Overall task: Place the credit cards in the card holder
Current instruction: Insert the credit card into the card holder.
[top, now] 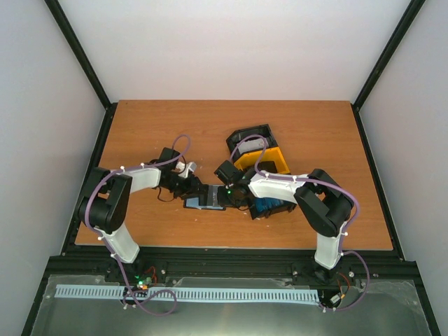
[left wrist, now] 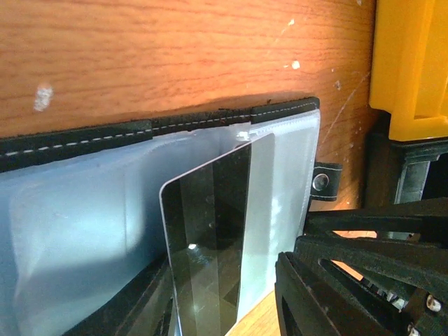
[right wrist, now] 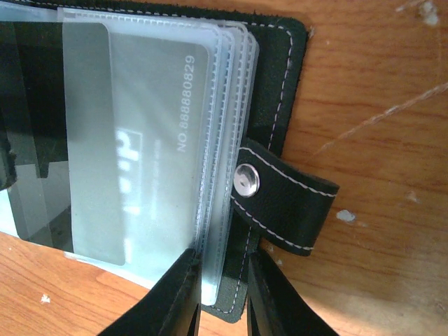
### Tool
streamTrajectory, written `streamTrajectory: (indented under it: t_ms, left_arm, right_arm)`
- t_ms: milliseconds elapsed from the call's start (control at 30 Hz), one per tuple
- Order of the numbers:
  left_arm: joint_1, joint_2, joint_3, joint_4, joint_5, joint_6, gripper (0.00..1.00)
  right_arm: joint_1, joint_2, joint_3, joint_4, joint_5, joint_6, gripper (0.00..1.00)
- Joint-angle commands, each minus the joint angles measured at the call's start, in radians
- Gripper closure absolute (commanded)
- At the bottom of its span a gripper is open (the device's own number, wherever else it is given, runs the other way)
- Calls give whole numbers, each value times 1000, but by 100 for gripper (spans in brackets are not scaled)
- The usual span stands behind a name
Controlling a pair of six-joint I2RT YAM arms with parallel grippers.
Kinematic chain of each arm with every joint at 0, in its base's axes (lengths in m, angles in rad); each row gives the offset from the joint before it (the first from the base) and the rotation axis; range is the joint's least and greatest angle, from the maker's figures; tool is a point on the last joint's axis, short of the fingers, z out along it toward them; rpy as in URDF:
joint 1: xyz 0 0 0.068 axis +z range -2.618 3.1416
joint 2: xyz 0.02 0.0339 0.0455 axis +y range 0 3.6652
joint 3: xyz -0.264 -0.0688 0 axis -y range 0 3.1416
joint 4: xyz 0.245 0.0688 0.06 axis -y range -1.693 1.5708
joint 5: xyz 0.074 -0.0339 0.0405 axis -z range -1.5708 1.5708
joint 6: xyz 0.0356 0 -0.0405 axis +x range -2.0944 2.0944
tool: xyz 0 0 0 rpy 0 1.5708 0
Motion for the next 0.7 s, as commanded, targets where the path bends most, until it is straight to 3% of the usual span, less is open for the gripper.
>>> streamTrajectory:
  t_ms: [0,167,667]
  left_arm:
    - [-7,15,14,-61,-138,23,64]
    - [-14,53,32,-45,-103,35,74]
    - [-86,88,68,-39,-8,82,73]
  right_arm:
    - [11,18,-15,24,8,11,81]
    - [10,23,-18,36,2,13,81]
    - [11,11,-29,57,10,31,81]
